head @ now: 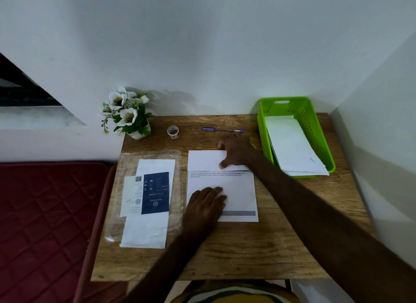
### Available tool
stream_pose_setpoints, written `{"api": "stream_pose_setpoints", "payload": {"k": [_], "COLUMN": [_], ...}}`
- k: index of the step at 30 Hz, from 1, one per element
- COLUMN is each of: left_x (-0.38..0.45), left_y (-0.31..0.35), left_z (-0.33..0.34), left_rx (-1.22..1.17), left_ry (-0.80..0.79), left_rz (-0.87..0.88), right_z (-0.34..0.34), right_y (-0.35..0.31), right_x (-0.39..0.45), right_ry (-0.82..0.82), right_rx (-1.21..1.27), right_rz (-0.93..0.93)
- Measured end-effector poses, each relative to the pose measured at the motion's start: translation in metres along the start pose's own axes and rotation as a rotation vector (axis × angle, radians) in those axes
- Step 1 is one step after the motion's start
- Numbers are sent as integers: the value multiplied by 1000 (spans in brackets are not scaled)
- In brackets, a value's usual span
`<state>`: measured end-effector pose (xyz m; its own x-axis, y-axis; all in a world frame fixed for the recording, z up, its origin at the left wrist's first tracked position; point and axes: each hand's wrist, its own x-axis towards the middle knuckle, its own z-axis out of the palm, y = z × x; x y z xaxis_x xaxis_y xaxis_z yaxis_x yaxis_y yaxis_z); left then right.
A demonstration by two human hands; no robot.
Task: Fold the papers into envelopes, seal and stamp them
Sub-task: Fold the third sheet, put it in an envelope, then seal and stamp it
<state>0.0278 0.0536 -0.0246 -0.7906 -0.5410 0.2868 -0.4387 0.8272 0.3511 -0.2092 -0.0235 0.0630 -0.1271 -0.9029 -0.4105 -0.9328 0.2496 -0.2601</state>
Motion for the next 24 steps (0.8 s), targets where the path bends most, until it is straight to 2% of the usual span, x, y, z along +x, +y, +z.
{"api": "stream_pose_setpoints", "payload": {"k": [4, 11, 16, 20, 24], "left_x": [1, 1, 8, 8, 2], "left_y": [0, 0, 0, 2, -2], "left_z": [2, 3, 2, -1, 3], "left_rx": [0, 37, 76, 70, 54], "left_ry": [-3, 2, -6, 0, -53], "left_rz": [-6, 9, 13, 10, -3], "right_z": [-8, -1, -1, 1, 13], "right_y": [-2, -2, -1, -2, -6], "right_x": [1, -13, -25, -32, -44], "right_ry": [-22, 147, 177, 326, 545], "right_rx": [-12, 97, 73, -30, -152], "right_rz": [20, -1, -18, -38, -168]}}
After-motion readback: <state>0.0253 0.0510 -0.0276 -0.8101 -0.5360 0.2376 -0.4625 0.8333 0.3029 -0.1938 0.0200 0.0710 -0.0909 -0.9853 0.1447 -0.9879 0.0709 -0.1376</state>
